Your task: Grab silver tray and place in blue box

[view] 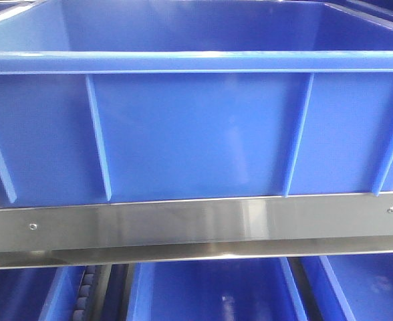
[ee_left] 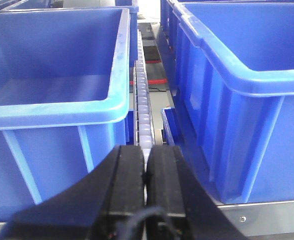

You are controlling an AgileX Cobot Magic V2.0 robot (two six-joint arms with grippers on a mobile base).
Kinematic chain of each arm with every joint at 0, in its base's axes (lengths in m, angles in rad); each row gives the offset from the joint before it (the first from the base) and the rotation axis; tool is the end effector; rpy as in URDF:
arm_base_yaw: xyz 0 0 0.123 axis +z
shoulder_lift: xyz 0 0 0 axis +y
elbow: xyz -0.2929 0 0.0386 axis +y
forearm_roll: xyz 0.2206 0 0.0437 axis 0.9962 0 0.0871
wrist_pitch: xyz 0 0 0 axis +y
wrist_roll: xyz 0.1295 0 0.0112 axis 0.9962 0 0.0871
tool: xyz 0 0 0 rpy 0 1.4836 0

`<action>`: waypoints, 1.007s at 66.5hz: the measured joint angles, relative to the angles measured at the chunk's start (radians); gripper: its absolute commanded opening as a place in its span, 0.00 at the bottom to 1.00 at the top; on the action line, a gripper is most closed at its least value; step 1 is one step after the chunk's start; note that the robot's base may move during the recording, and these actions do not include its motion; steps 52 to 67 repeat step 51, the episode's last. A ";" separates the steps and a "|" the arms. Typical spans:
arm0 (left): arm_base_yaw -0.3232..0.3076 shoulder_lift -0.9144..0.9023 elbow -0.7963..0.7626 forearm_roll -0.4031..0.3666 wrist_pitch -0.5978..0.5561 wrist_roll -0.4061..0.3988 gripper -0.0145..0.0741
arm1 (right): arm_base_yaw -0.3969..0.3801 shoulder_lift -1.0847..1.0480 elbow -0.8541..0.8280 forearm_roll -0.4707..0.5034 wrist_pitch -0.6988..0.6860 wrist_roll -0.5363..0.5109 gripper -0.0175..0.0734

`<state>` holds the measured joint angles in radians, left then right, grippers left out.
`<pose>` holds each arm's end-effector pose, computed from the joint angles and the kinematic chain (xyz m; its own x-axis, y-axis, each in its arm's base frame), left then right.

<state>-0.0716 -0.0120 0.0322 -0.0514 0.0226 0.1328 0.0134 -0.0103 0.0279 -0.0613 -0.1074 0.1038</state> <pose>0.0578 -0.0043 0.2030 0.0501 0.0779 -0.9957 0.0689 0.9943 0.0813 0.0560 0.0016 0.2211 0.1748 0.0452 -0.9836 -0.0274 0.9988 0.0410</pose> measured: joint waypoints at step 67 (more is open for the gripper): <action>0.000 0.000 0.000 0.002 0.000 0.002 0.16 | 0.000 0.000 0.000 0.002 0.000 0.000 0.25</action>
